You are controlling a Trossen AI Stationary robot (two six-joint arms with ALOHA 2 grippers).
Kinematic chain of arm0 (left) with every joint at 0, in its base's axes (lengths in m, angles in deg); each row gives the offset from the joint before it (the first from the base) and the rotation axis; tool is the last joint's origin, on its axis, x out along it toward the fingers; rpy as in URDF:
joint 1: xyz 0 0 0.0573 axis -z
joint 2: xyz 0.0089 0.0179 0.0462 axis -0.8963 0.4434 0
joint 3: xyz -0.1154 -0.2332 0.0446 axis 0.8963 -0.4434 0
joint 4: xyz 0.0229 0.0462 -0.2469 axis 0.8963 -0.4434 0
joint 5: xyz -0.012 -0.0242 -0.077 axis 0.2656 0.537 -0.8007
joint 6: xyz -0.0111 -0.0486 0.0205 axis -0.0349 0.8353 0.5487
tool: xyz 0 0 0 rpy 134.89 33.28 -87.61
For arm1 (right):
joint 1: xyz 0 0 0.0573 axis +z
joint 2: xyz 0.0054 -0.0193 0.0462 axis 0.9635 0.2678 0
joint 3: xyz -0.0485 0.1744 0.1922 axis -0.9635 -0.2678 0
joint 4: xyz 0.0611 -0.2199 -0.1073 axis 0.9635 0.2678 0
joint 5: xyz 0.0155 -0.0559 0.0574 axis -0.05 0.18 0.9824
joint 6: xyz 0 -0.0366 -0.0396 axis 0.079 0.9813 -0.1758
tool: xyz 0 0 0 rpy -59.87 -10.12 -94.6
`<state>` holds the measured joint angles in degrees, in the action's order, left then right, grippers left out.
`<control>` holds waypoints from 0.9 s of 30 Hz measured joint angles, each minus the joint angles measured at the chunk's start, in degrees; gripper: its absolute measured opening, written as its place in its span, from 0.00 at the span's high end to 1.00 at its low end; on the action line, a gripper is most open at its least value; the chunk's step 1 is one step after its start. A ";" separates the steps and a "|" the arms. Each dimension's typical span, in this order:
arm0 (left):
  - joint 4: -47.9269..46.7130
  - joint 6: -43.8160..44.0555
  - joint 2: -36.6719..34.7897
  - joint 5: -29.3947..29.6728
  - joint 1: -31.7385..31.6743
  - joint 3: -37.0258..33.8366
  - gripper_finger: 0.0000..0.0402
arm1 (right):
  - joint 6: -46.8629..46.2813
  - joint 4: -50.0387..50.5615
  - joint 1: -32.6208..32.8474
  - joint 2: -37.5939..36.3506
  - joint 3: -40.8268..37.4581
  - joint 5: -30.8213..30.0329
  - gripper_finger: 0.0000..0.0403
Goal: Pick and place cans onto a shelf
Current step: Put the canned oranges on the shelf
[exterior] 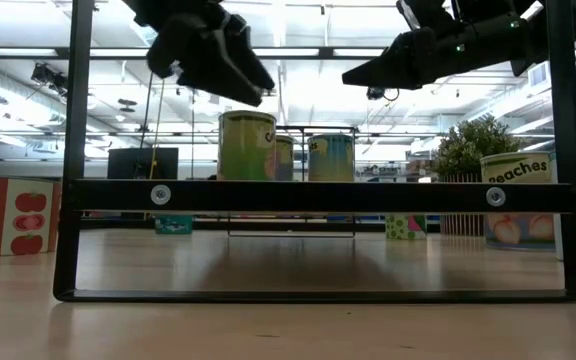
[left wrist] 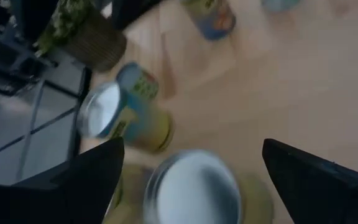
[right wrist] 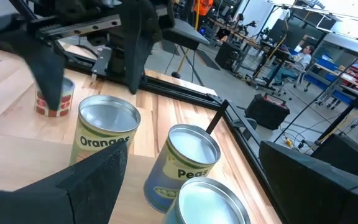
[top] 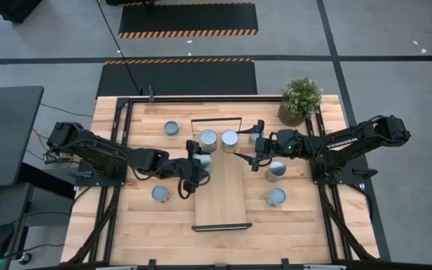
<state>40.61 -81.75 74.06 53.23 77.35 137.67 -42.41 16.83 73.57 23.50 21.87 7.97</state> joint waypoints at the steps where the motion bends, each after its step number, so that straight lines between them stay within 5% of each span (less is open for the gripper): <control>1: -2.04 -0.13 -0.02 1.43 0.46 0.19 0.03 | 0.00 0.00 0.02 0.00 -0.01 0.00 0.07; 9: -7.33 -4.10 0.59 8.35 2.73 0.13 0.03 | 0.02 -0.40 -0.01 0.02 0.01 0.03 0.07; 27: -4.40 -7.78 0.59 9.31 -3.43 0.13 0.03 | 0.46 -0.94 -0.01 0.02 0.01 0.13 0.07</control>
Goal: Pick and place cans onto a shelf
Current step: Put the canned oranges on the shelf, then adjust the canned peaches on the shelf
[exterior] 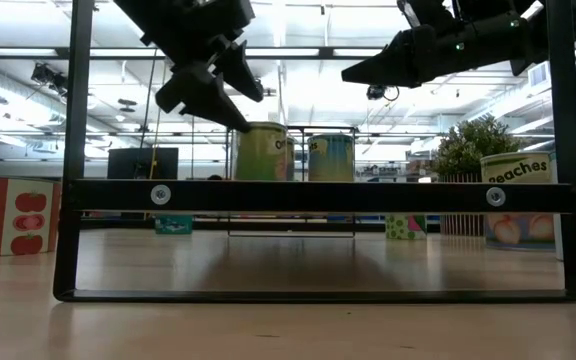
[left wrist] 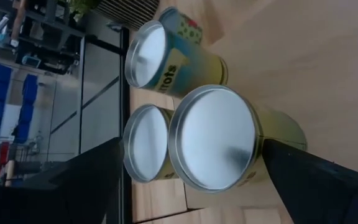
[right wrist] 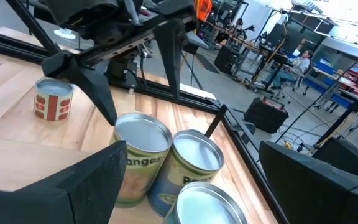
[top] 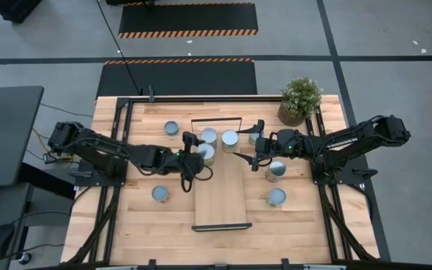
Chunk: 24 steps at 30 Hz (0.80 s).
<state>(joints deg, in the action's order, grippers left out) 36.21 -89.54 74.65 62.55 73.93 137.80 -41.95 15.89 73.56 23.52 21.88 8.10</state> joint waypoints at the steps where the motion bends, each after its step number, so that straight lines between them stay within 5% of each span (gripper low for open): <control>1: 0.32 -0.01 0.00 -0.34 -0.22 0.00 0.03 | 0.00 0.00 0.01 0.00 0.00 0.00 0.07; 13: 4.76 2.11 -0.38 -3.94 1.20 -0.06 0.03 | -0.12 0.08 0.02 0.00 0.00 -0.05 0.07; 24: -2.81 13.77 -7.84 -2.59 0.41 -0.07 0.03 | -1.45 1.56 0.01 -0.04 0.00 -2.34 0.07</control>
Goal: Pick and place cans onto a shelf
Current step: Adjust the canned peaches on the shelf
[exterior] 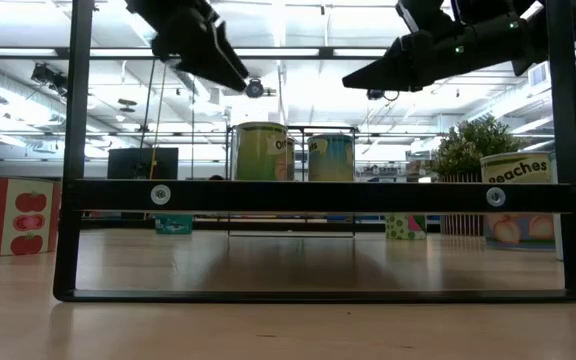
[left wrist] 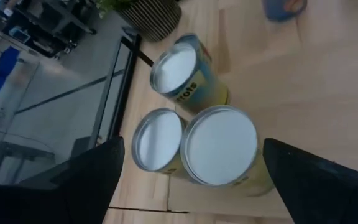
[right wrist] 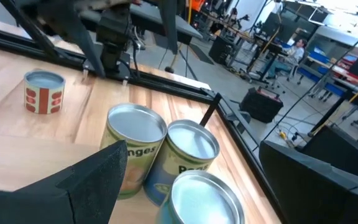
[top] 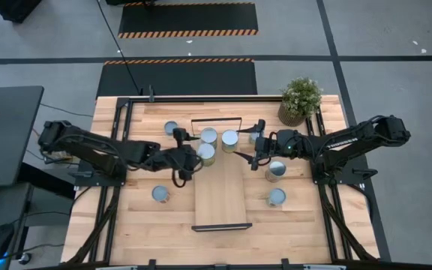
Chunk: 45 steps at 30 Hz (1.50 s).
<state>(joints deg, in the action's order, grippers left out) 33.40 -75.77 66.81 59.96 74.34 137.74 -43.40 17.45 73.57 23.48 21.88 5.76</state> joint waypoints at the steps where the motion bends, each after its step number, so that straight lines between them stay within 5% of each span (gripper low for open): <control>1: -0.54 0.73 -0.69 -0.32 0.04 0.00 0.03 | -0.36 0.05 -0.01 -0.01 0.00 -0.02 0.07; 10: -7.24 10.60 -1.09 -4.76 -0.37 0.02 0.03 | -7.82 16.31 -0.09 -0.02 5.15 -9.52 0.07; 19: -7.30 16.90 -1.32 -9.86 -1.16 -3.50 0.03 | -11.99 24.02 -0.05 -0.06 5.64 -10.57 0.07; 26: 1.07 18.25 -1.30 -11.00 -1.18 -10.97 0.03 | -14.42 29.94 -1.05 -0.07 5.64 -3.52 0.07; 45: 6.38 18.30 -1.27 -10.56 -1.56 -12.83 0.03 | -15.34 24.52 -7.45 6.21 4.20 12.57 0.07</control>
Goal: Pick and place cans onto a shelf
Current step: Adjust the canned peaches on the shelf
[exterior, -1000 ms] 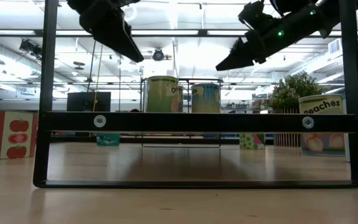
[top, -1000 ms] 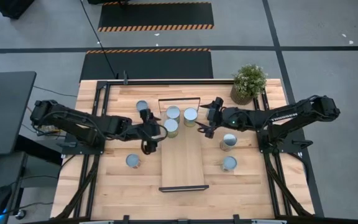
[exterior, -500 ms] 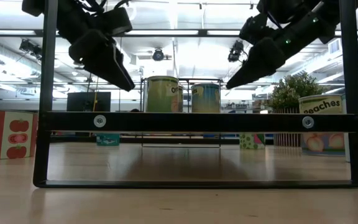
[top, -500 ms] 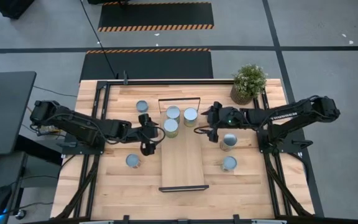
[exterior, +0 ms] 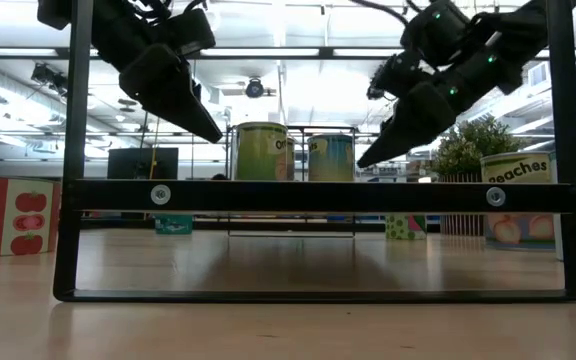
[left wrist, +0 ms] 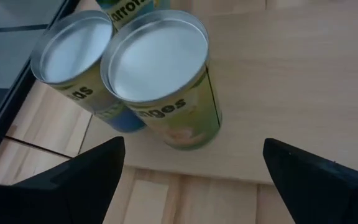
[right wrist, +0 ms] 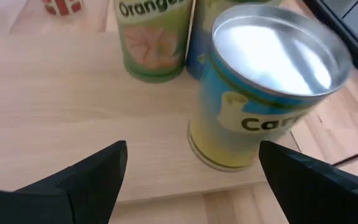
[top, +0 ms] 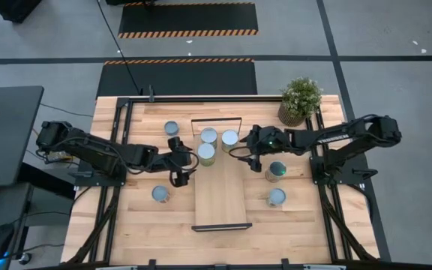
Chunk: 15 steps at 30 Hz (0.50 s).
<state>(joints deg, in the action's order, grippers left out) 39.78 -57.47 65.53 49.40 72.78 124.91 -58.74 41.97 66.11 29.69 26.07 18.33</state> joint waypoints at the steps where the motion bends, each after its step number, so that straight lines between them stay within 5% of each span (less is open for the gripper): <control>1: -0.01 -0.03 0.00 0.06 -0.11 0.00 0.03 | 0.35 0.16 -0.30 0.83 0.47 0.00 0.07; 15: -0.49 1.02 0.01 -0.13 -1.26 0.00 0.03 | 2.44 0.08 -1.16 7.93 6.46 -1.04 0.07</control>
<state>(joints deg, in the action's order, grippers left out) 39.29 -56.45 65.54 49.27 71.52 124.91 -56.30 42.05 64.95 37.62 32.53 17.29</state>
